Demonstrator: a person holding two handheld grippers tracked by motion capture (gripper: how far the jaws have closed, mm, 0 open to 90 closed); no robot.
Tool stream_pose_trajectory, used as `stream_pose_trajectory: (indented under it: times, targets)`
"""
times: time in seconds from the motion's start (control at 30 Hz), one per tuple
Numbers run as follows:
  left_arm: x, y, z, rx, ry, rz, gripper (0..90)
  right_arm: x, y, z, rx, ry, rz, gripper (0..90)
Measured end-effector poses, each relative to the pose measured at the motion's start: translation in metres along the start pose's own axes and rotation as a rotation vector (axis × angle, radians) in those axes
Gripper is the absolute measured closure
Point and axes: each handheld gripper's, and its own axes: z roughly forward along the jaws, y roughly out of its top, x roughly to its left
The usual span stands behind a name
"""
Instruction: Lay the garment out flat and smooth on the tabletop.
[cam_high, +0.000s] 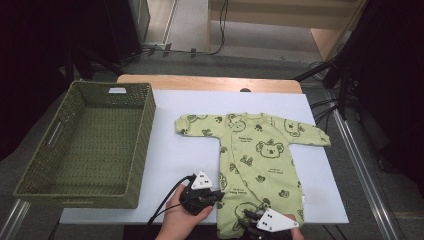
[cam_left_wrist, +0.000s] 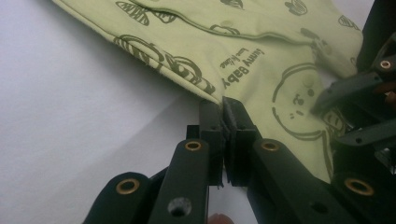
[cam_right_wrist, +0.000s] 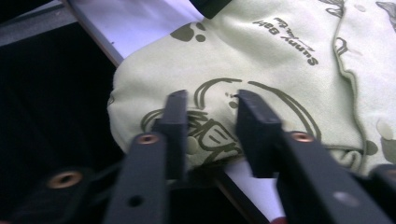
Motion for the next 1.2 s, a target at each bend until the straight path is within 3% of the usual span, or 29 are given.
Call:
stream_pose_trajectory:
  times: [0.03, 0.1, 0.2, 0.3, 0.4, 0.63, 0.83, 1.07, 1.2]
  targets:
    - [0.000, 0.000, 0.000, -0.004, -0.001, 0.000, 87.1, 0.000, 0.000, 0.000, 0.002, 0.016, 0.003, 77.0]
    - [-0.001, -0.001, 0.000, -0.002, -0.002, -0.001, 87.2, 0.001, 0.000, -0.001, 0.007, 0.027, -0.003, 82.0]
    - [-0.001, -0.002, -0.001, 0.002, -0.005, -0.001, 87.2, 0.000, 0.000, -0.003, 0.015, 0.042, 0.018, 82.9]
    - [0.000, -0.003, -0.002, -0.001, -0.004, -0.003, 87.1, -0.004, -0.002, -0.007, -0.009, 0.086, 0.055, 81.2]
    - [0.001, -0.004, -0.003, -0.015, 0.006, 0.000, 83.8, -0.008, -0.001, -0.015, -0.056, 0.105, 0.071, 70.3]
    - [-0.003, -0.003, -0.009, -0.080, 0.017, 0.031, 58.5, -0.022, 0.003, -0.028, -0.127, 0.048, 0.106, 51.3]
    - [-0.003, 0.001, -0.017, -0.149, 0.043, 0.026, 37.9, -0.039, 0.008, -0.039, -0.173, -0.018, 0.143, 34.2]
    - [0.008, 0.006, -0.031, -0.206, 0.069, 0.007, 17.5, -0.066, 0.011, -0.055, -0.223, -0.081, 0.190, 25.3]
    - [0.013, 0.009, -0.036, -0.227, 0.085, 0.002, 12.6, -0.084, 0.011, -0.064, -0.240, -0.127, 0.216, 20.9]
